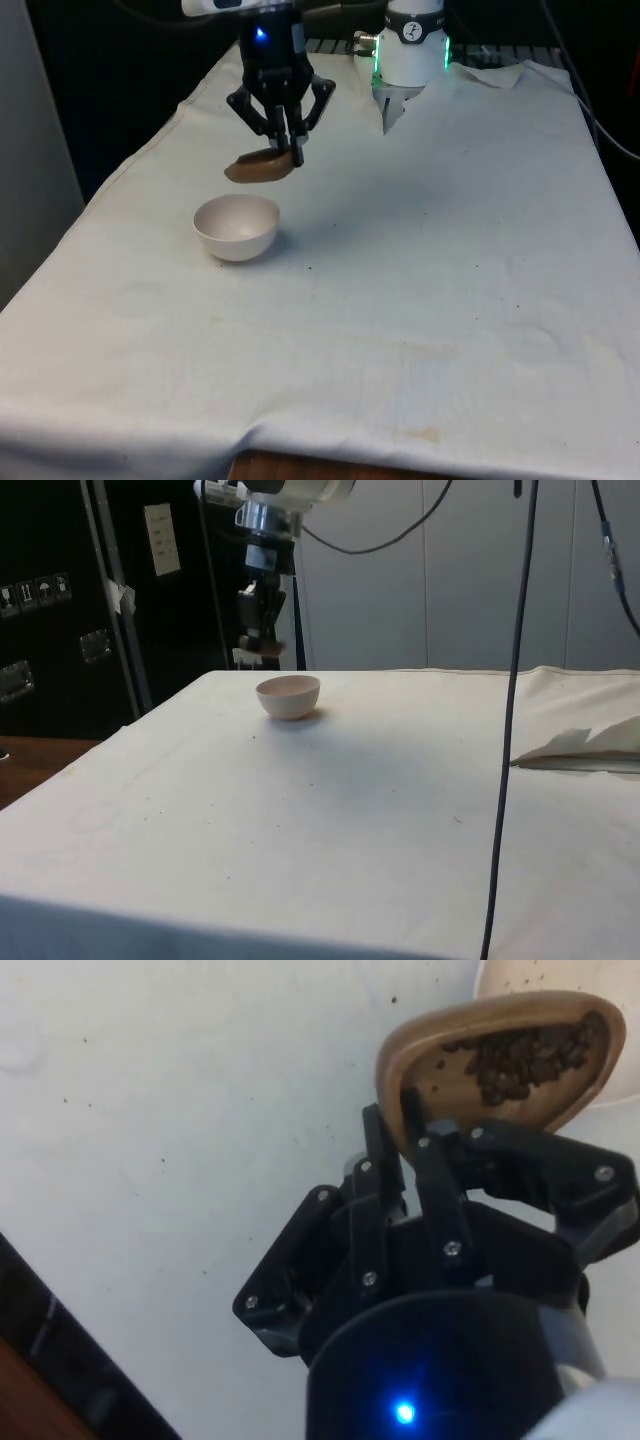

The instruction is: Pour the coffee beans from the cup into the bowl.

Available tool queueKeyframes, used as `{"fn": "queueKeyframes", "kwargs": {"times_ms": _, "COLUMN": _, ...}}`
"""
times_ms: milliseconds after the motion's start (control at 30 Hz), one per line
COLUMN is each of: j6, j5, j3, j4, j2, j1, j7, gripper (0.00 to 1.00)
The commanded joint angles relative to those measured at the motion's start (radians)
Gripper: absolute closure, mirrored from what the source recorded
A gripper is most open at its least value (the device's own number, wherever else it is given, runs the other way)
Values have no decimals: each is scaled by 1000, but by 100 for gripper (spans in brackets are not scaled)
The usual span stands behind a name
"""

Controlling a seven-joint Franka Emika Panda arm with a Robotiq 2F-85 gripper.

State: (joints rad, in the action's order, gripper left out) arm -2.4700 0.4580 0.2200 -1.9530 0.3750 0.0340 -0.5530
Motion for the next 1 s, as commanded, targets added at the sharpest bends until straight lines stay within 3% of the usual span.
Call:
{"fn": "queueKeyframes", "kwargs": {"times_ms": 0, "j6": -1, "j5": 25, "j3": -7, "j4": 2, "j2": 1, "j1": 10, "j7": -20, "gripper": 100}}
{"fn": "queueKeyframes", "kwargs": {"times_ms": 167, "j6": 5, "j5": 108, "j3": 6, "j4": 2, "j2": 5, "j1": 13, "j7": -92, "gripper": 100}}
{"fn": "queueKeyframes", "kwargs": {"times_ms": 200, "j6": 3, "j5": 99, "j3": 17, "j4": 0, "j2": 7, "j1": 3, "j7": -85, "gripper": 100}}
{"fn": "queueKeyframes", "kwargs": {"times_ms": 233, "j6": 7, "j5": 125, "j3": 8, "j4": 2, "j2": 6, "j1": 15, "j7": -107, "gripper": 100}}
{"fn": "queueKeyframes", "kwargs": {"times_ms": 500, "j6": 31, "j5": 268, "j3": 40, "j4": 8, "j2": 17, "j1": 18, "j7": -233, "gripper": 100}}
{"fn": "queueKeyframes", "kwargs": {"times_ms": 733, "j6": 61, "j5": 328, "j3": 67, "j4": 25, "j2": 33, "j1": 23, "j7": -292, "gripper": 100}}
{"fn": "queueKeyframes", "kwargs": {"times_ms": 767, "j6": 51, "j5": 317, "j3": 72, "j4": 16, "j2": 28, "j1": 12, "j7": -282, "gripper": 100}}
{"fn": "queueKeyframes", "kwargs": {"times_ms": 800, "j6": 68, "j5": 335, "j3": 73, "j4": 29, "j2": 37, "j1": 23, "j7": -300, "gripper": 100}}
{"fn": "queueKeyframes", "kwargs": {"times_ms": 967, "j6": 102, "j5": 384, "j3": 105, "j4": 53, "j2": 59, "j1": 26, "j7": -350, "gripper": 100}}
